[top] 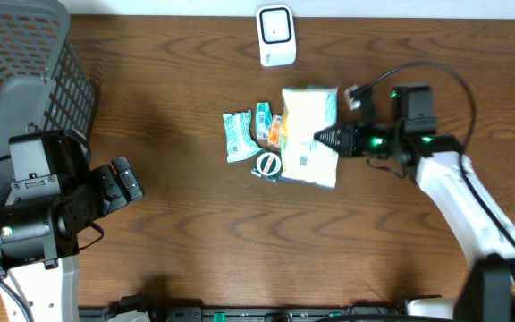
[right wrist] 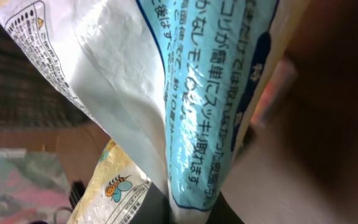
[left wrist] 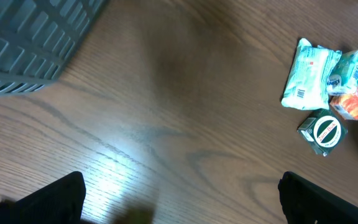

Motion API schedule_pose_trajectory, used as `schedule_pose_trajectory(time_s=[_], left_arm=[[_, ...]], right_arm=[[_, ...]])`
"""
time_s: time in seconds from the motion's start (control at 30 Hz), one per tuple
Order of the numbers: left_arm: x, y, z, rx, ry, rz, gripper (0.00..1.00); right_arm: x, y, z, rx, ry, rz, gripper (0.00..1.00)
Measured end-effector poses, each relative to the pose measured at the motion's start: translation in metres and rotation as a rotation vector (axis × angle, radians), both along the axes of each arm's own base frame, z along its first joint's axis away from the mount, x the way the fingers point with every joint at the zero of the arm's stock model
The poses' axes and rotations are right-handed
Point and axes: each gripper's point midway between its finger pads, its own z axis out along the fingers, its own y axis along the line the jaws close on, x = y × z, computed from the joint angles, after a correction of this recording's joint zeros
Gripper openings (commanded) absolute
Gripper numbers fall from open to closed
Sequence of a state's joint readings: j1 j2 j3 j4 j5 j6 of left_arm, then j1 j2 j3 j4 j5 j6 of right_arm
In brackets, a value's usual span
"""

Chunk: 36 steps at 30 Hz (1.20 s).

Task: Scan the item barcode

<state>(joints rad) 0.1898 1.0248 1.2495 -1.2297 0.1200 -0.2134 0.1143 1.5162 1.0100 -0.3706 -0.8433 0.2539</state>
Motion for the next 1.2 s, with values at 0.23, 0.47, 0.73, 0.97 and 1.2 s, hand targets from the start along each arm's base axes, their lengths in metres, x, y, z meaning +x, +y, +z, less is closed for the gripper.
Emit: schedule_pose_trajectory(time_s=[0.23, 0.47, 0.73, 0.97, 1.2], left_arm=[[0.0, 0.0, 0.0, 0.0, 0.0, 0.0, 0.98], [0.0, 0.0, 0.0, 0.0, 0.0, 0.0, 0.98], [0.0, 0.0, 0.0, 0.0, 0.0, 0.0, 0.98], [0.0, 0.0, 0.0, 0.0, 0.0, 0.0, 0.98], [0.0, 0.0, 0.0, 0.0, 0.0, 0.0, 0.98]], right_arm=[[-0.007, 0.001, 0.081, 0.063, -0.227, -0.012, 0.01], [-0.008, 0.005, 0.106, 0.068, -0.329, -0.019, 0.01], [-0.013, 0.036, 0.123, 0.072, -0.452, 0.053, 0.01], [-0.015, 0.045, 0.12, 0.052, -0.461, 0.059, 0.01], [-0.017, 0.046, 0.115, 0.036, -0.442, 0.058, 0.01]])
